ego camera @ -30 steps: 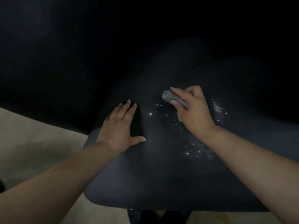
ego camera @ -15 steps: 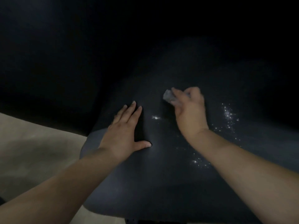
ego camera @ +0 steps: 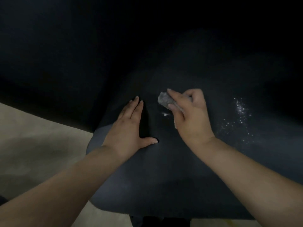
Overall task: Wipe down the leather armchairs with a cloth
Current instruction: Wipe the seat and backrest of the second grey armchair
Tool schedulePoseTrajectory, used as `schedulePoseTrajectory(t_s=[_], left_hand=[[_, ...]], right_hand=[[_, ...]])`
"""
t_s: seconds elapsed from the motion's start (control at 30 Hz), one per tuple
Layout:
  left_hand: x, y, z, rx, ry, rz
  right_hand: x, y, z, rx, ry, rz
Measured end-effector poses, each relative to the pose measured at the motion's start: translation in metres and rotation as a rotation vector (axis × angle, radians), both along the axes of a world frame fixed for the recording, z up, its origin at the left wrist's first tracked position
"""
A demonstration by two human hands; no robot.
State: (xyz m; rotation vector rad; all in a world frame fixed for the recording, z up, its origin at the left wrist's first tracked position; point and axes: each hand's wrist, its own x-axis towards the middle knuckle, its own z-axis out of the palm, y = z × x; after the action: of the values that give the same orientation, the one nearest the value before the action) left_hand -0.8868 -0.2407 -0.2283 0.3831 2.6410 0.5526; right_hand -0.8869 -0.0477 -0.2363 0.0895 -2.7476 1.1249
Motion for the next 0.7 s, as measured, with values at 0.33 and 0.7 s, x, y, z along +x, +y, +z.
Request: schedulePoseTrajectory(t_s=[0.33, 0.7], left_hand=[[0.000, -0.002, 0.006, -0.027, -0.009, -0.009], [0.000, 0.002, 0.010, -0.036, -0.008, -0.014]], right_hand=[[0.005, 0.008, -0.008, 0.102, -0.006, -0.035], [0.030, -0.004, -0.002, 0.176, 0.032, 0.200]])
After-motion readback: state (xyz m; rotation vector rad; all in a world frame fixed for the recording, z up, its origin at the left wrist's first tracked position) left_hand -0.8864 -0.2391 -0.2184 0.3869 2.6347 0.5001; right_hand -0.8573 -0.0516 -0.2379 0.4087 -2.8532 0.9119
